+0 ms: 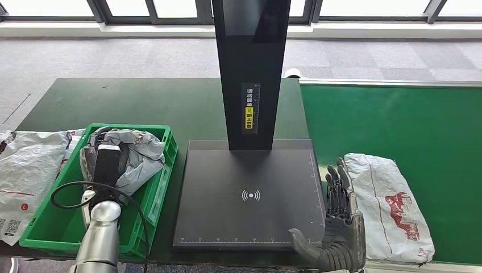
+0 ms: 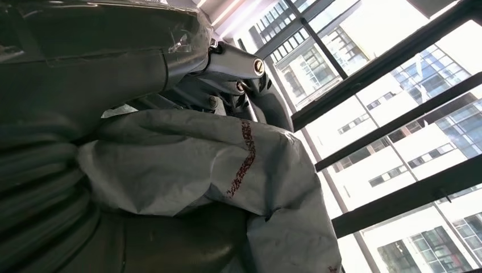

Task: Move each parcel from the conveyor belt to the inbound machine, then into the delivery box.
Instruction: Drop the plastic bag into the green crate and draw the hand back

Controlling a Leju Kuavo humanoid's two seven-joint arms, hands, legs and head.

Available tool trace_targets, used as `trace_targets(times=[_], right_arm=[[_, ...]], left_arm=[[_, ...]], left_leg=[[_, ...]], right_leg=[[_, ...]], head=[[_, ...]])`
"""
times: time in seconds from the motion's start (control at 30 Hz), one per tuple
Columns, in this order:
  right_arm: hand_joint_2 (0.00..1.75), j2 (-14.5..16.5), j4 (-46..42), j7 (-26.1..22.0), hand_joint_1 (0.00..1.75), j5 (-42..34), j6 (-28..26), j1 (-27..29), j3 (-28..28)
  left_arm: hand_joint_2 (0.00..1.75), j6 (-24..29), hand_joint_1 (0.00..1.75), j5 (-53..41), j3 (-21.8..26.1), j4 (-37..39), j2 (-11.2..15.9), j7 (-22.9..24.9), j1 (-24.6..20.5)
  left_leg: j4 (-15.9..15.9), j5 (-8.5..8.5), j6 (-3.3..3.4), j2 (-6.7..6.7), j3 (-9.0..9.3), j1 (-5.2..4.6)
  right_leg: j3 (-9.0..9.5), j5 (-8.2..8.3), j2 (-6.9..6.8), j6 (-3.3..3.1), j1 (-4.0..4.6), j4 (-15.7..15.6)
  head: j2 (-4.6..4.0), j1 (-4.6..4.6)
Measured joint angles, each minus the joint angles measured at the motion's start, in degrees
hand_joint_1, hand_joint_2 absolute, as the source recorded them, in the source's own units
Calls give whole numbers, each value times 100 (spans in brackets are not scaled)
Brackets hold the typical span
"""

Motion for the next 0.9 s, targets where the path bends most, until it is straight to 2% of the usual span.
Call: trace_targets(times=[0.27,0.43,0.53,0.7,0.8,0.9], right_arm=[[175,167,200,517,0,897,-310,-95,-514],[175,227,404,831,0,1372,-407,-177,-722],[175,256,506,904,0,1465,-457,-210,-818],[175,312,574,1070,0,1625,-479,-222,-986],[175,357,615,1271,0,1940,-564,-270,-1150],[175,399,695,1419,0,2227,-661,-344,-1327]], left_arm=[[0,-184,0,-197,-290,-596,-202,150,372],[0,-71,0,-543,-513,-980,-273,342,615],[0,-1,0,-1074,-684,-1163,-312,646,741],[0,19,0,-2318,-1020,-1274,-321,1410,867],[0,438,0,-2954,-1122,-1432,-347,1828,999],[0,843,0,-3202,-1140,-1677,-383,2009,1179]], left_leg=[[1,-13,2,3,2,1],[1,-22,8,6,-2,0],[2,-23,8,7,-4,0],[2,-24,7,9,-10,0],[2,-26,6,19,-14,1],[2,-29,7,24,-17,0]], right_leg=[[-3,-5,12,1,-3,-1],[-7,-10,14,7,-4,-3],[-11,-10,15,8,-5,-4],[-15,-11,17,9,-4,-4],[-22,-11,25,9,-4,-3],[-28,-12,30,9,-3,-3]], head=[[0,0],[0,0],[0,0],[0,0],[0,1],[0,-1]])
